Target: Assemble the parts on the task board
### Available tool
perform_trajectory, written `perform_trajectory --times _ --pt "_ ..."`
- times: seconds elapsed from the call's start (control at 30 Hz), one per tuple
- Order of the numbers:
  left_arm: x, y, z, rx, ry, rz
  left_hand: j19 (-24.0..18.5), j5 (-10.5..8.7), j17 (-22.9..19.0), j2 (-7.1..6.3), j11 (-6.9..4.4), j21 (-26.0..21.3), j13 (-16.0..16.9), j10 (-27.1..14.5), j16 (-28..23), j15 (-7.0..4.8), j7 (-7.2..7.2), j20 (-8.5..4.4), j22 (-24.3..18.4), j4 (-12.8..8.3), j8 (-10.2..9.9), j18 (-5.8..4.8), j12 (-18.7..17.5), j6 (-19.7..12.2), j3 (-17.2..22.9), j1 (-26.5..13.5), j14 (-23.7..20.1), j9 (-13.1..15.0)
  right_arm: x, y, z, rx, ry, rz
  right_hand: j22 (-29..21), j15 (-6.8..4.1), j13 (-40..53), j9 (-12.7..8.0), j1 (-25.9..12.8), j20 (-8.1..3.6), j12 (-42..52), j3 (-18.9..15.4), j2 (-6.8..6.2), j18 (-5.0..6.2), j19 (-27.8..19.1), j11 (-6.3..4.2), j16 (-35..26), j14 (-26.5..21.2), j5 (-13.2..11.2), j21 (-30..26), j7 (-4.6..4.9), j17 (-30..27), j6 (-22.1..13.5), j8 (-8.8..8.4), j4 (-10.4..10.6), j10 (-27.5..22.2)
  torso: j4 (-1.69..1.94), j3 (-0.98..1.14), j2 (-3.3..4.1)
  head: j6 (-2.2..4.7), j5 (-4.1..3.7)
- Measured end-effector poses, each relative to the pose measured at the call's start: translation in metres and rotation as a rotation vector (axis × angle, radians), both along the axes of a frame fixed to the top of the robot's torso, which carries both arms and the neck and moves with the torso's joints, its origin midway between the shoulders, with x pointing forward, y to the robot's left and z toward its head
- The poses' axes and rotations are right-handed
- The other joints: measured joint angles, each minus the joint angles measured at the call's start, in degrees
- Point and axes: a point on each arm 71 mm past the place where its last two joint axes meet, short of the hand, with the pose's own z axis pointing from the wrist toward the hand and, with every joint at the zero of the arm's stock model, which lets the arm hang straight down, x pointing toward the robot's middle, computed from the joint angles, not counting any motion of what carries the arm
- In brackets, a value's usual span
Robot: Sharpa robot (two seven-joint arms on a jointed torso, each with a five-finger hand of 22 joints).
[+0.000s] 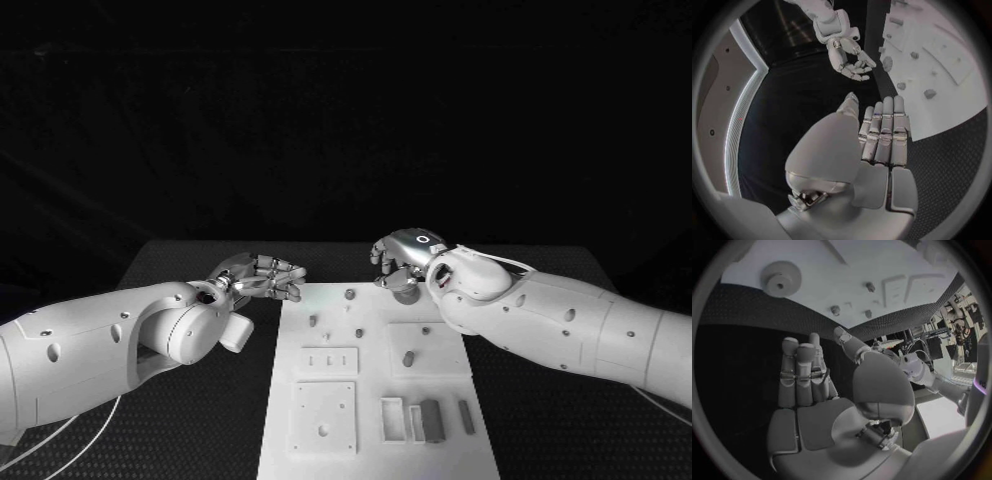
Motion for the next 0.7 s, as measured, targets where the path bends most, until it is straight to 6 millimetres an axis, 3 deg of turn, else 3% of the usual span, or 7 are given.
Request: perform_trajectory --times 0.2,0.3,0.5,0.7 --pt "0.001 0.001 0.001 -0.004 -0.008 -0.013 0.2 0.0 0.3 -0.3 -0.62 -0.2 0.3 1.2 -0.3 0.0 0.0 -0.22 0.0 0.0 0.0 0.38 0.0 0.0 0.0 -0.3 0.0 -0.1 0.005 -0.03 0.009 -0.032 0.031 -0.035 0.0 -1.5 10.0 0.3 -0.3 -0.26 8.1 -0.4 -1.34 0.08 0.4 -1.3 2.4 0.1 0.0 1.7 -1.83 0.8 -0.3 -0.25 0.5 3.7 -0.57 0.18 -0.3 0.04 0.27" --pt "0.001 0.001 0.001 -0.005 -0.012 -0.018 0.2 0.0 0.4 -0.52 -0.62 -0.2 0.3 1.2 -0.3 0.0 0.0 -0.21 0.0 0.0 0.0 0.51 0.0 0.0 0.0 -0.5 0.0 -0.1 0.011 -0.04 0.006 -0.043 0.071 -0.06 0.0 -2.0 22.2 0.3 -0.5 -0.67 16.0 -0.5 -1.69 0.34 0.0 -1.75 5.9 -0.5 0.1 2.9 -1.73 2.5 -1.4 -1.24 0.5 -0.3 -0.79 0.24 -0.46 0.04 0.38" --pt "0.002 -0.001 0.001 -0.007 -0.015 -0.029 0.2 0.0 0.5 -0.75 -0.62 -0.2 0.3 1.2 -0.5 0.21 0.0 -0.21 0.0 0.0 0.0 0.5 0.0 0.0 0.0 -0.7 0.2 -0.1 0.024 -0.046 -0.001 -0.054 0.13 -0.09 0.0 -1.46 42.1 0.3 -0.9 -0.84 32.7 -0.2 -2.56 0.36 -0.3 -1.42 13.0 -1.8 0.3 5.9 -1.24 6.5 -3.5 -2.49 1.6 -6.9 -1.14 0.41 -0.58 0.12 0.47" --pt "0.003 -0.004 0.001 -0.009 -0.016 -0.041 0.2 0.0 0.6 -0.51 -0.62 -0.2 0.3 1.2 -0.5 0.21 0.21 -0.21 0.0 0.0 0.0 0.48 0.0 0.2 0.0 -1.0 0.2 -0.1 0.031 -0.04 -0.008 -0.07 0.175 -0.092 0.0 -0.97 48.3 -0.1 -0.9 -1.51 39.8 0.3 -2.56 0.1 -0.2 -0.86 17.2 -2.3 0.3 8.6 -0.73 8.7 -4.8 -3.26 2.0 -8.8 -1.04 0.43 -0.59 0.15 0.2"
